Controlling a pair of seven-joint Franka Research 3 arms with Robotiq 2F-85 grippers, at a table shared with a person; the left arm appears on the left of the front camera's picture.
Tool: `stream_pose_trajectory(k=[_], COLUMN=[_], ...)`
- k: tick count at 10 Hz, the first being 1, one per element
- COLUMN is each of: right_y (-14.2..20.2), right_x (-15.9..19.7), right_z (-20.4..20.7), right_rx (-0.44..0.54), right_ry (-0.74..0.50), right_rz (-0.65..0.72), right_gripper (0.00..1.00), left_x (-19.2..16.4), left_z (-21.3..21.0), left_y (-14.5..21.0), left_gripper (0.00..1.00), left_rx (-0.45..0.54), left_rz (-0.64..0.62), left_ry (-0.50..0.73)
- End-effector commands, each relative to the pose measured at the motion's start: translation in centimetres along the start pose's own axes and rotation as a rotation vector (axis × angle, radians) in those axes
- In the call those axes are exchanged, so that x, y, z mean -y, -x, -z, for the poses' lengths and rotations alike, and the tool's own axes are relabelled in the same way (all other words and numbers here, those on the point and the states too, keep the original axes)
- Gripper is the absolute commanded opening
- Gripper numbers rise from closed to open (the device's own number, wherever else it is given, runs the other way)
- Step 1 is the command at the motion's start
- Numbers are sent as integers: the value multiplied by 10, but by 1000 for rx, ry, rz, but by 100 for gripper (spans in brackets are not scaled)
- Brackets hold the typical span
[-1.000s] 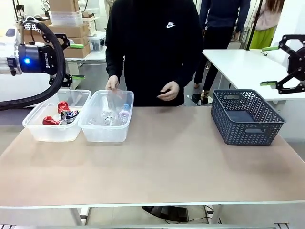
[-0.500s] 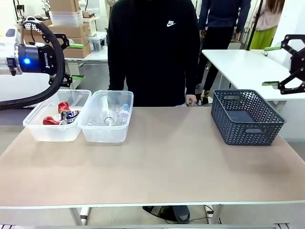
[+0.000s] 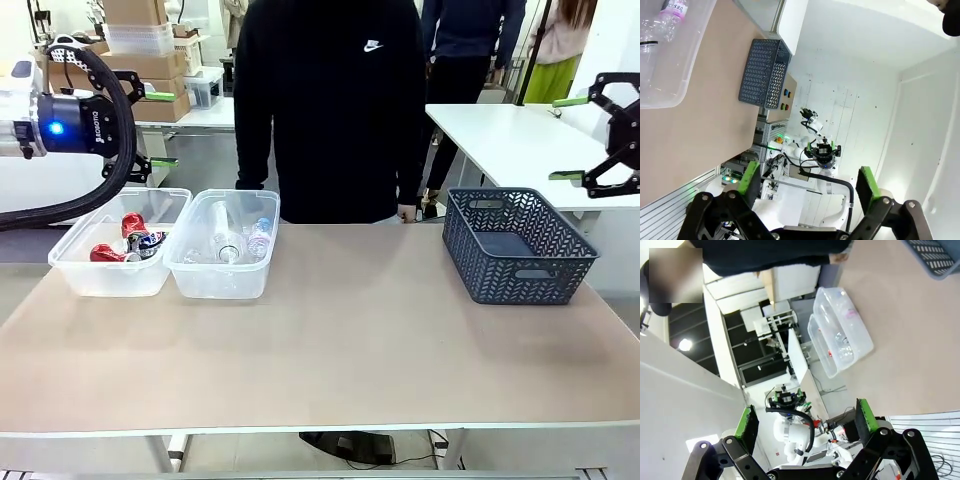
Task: Sort the waste into each basket.
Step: Release the Organizing box you were holding.
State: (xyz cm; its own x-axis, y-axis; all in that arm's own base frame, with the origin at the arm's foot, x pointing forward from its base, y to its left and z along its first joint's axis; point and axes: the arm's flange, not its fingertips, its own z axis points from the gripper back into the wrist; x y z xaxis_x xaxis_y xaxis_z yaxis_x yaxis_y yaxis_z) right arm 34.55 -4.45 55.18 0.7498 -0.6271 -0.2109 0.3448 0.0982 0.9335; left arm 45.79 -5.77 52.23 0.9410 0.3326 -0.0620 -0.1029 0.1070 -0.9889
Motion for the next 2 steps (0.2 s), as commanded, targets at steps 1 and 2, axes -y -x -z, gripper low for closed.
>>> stream_pose_trajectory(k=[1,2], right_y=[1,1], right_x=[-3,-3], right_z=[2,2], right_rx=[-4,-4], right_ry=[-26,-26], right_rz=[13,13], right_gripper=[100,100], left_x=[2,2], left_z=[1,1], left_y=[-1,-1], left_gripper=[100,100], left_rx=[-7,-7], left_rz=[14,14], left_ry=[20,20])
